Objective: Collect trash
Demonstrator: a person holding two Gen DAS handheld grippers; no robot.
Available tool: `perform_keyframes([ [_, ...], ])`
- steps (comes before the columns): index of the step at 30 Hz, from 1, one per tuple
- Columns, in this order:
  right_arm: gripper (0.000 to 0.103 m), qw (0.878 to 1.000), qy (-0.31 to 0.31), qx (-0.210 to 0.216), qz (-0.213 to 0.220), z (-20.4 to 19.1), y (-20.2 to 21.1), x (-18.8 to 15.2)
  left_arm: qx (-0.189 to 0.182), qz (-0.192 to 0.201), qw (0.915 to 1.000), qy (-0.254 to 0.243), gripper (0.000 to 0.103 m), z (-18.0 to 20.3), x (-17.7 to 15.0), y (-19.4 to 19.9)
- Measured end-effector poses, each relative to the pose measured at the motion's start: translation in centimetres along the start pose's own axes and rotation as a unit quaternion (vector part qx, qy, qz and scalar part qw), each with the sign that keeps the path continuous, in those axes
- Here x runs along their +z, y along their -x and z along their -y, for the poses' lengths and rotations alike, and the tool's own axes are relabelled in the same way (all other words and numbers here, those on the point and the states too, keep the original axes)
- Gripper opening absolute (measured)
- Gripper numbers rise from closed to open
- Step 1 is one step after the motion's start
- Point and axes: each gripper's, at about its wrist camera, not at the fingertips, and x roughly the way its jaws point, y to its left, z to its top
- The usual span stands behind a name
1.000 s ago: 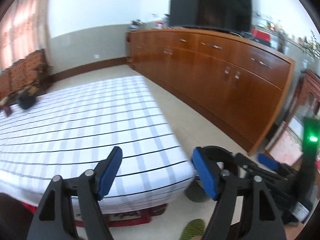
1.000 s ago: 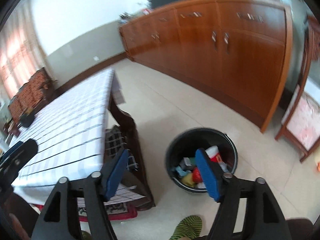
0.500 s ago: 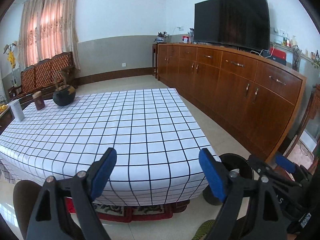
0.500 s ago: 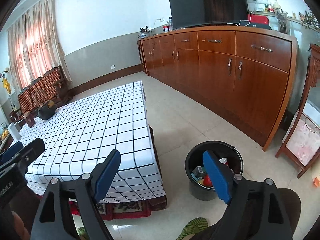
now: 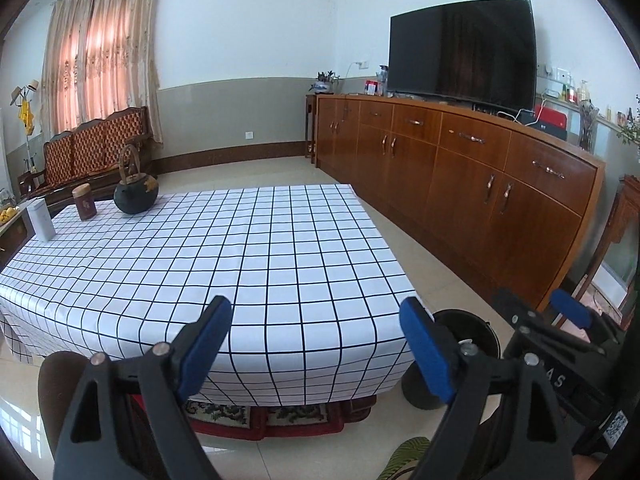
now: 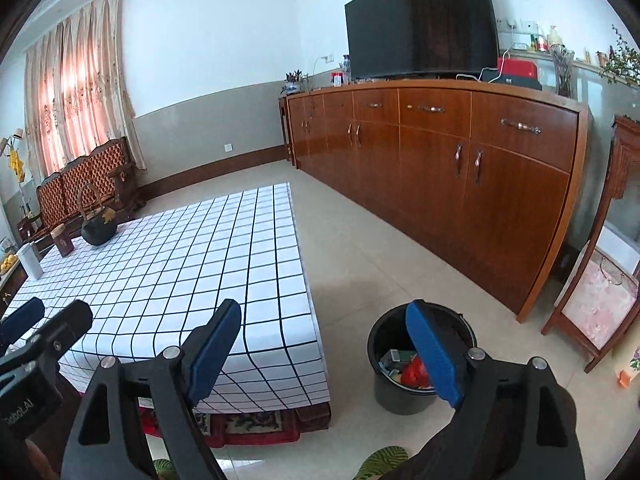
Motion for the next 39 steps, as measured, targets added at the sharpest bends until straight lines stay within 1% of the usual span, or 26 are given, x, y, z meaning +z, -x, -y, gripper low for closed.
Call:
perform_keyframes([
  [11, 0.087, 1.0, 0.01, -0.004, 0.023, -0.3, 1.8, 0.9, 0.003, 0.001, 1.0, 0.006, 0.088, -0.4, 0.0, 0.4],
  [39, 0.089, 1.0, 0.018, 0.003, 0.011, -1.3, 1.5, 0.7, 0.008, 0.001, 1.0, 0.001, 0.088, -0.6, 0.1, 0.3],
])
